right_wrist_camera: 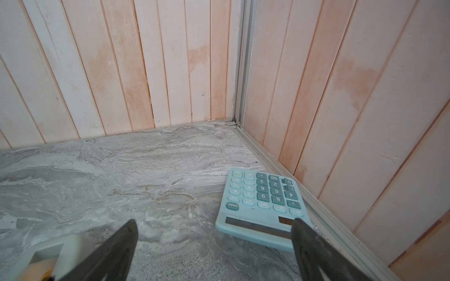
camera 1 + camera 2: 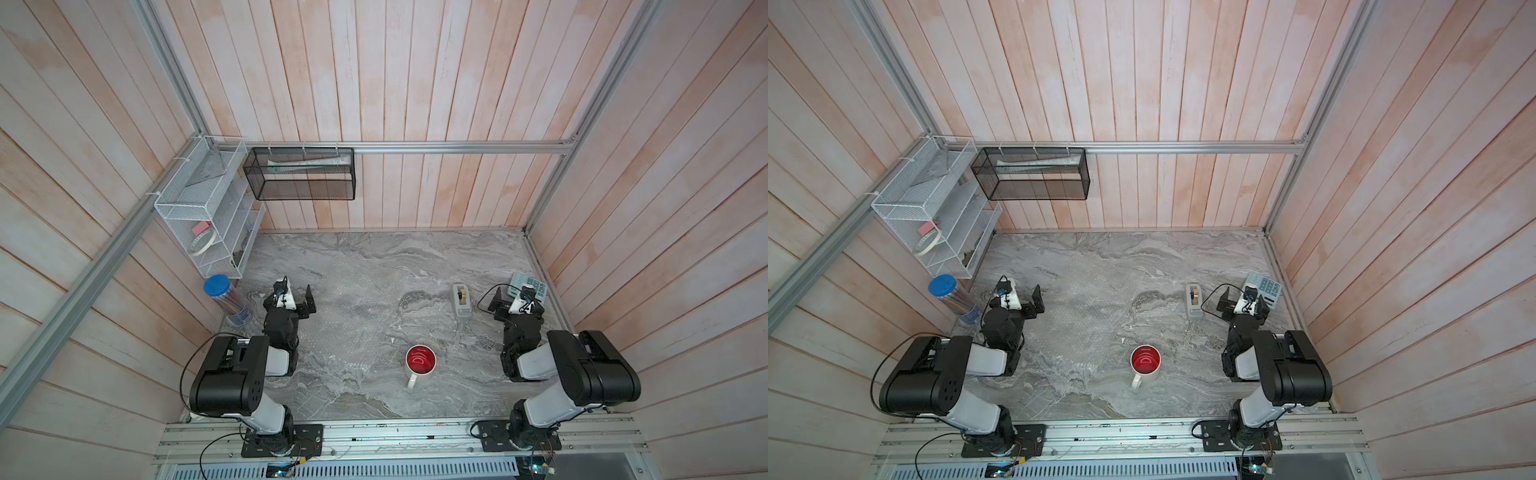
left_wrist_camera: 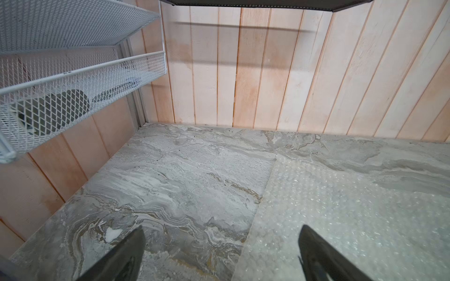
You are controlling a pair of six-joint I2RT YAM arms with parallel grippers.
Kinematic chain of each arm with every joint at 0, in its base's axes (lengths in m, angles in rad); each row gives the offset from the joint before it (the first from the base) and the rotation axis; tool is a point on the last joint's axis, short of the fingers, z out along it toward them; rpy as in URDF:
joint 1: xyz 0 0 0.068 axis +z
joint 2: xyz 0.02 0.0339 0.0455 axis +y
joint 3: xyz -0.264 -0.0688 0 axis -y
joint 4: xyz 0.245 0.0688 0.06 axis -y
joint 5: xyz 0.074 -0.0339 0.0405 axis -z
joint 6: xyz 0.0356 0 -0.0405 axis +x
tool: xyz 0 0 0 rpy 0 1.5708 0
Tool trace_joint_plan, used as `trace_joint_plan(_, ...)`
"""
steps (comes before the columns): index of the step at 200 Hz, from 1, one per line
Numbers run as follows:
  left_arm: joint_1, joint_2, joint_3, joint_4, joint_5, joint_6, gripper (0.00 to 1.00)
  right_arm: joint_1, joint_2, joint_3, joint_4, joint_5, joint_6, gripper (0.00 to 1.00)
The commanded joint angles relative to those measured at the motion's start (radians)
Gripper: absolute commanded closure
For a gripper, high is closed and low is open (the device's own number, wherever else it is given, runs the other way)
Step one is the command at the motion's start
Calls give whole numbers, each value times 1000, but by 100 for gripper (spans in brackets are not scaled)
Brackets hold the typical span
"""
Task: Wrap mugs in bubble wrap
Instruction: Adjust the bubble wrap at the center of the board.
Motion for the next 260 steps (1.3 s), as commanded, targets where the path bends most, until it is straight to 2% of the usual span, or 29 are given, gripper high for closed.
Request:
trace_joint_plan(1,2,4,-3,9,-1,8,0,-6,2,19,-16,-17,10,2)
trace_joint_plan(157,0,2,-5,15,-1,12,0,-4,2,18,-17,-17,10,2)
trace_joint_plan(190,-21,-90,63,-175,0,43,0,-16,-12,22,-26,-29,18,2)
trace_joint_plan(206,-45,-167,126,-351,-32,54,0,44,-94,64,-172,30,-38,2)
trace_joint_plan(222,-93,-223,212,-559,-69,-7,0,82,-161,241,-578,59,-5,2)
trace_joint_plan(236,-148,-221,296,-736,-68,-81,0,89,-159,398,-860,-10,67,2)
trace_joint_plan(260,-254,-86,489,-1011,-30,-178,0,143,-97,549,-1042,-124,115,2)
